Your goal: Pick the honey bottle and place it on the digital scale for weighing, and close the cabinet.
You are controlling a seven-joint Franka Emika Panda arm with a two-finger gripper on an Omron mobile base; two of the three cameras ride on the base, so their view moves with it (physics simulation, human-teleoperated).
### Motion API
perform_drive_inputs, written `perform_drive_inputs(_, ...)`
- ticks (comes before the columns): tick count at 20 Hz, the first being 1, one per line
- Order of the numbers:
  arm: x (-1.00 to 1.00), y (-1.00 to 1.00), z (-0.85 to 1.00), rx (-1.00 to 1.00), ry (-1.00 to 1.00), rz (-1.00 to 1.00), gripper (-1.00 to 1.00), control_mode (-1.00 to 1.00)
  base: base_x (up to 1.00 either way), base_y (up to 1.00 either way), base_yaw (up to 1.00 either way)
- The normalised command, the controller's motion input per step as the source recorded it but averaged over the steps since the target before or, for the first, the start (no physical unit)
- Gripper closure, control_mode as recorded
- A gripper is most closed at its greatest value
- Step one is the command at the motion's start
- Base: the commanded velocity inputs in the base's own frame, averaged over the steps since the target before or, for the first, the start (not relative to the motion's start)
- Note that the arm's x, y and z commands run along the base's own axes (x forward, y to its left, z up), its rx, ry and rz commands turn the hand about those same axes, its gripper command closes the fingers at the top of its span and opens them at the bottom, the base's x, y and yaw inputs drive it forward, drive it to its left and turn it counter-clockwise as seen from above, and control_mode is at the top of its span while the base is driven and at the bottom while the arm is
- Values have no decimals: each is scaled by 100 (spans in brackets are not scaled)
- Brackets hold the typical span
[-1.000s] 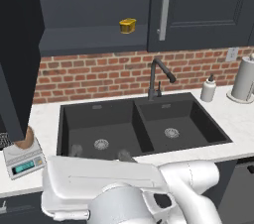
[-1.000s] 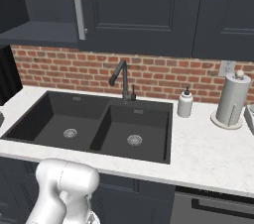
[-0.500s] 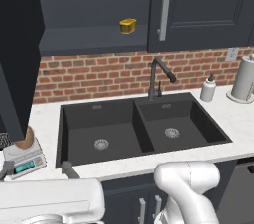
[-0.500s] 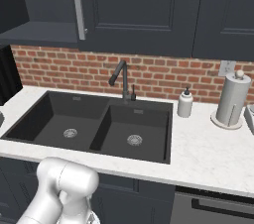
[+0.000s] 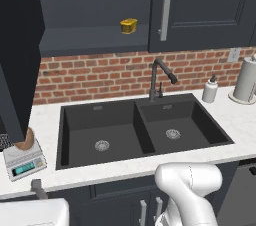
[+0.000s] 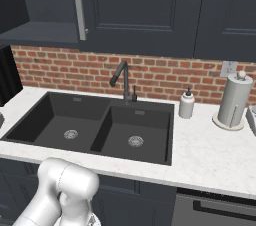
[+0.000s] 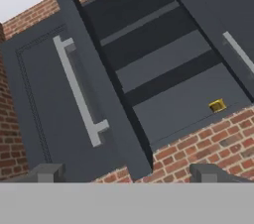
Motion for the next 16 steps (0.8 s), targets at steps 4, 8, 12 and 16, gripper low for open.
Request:
perform_drive_inputs(4,5,7,-62,2,-1,0,-100,-100,0,0,0)
perform_drive_inputs(8,16,26,-52,1,-1,0,-100,-100,0,0,0)
perform_drive_inputs(12,41,24,-52,1,0,0,-100,-100,0,0,0)
perform_drive_inputs(16,55,36,-27,0,0,0,-100,-100,0,0,0)
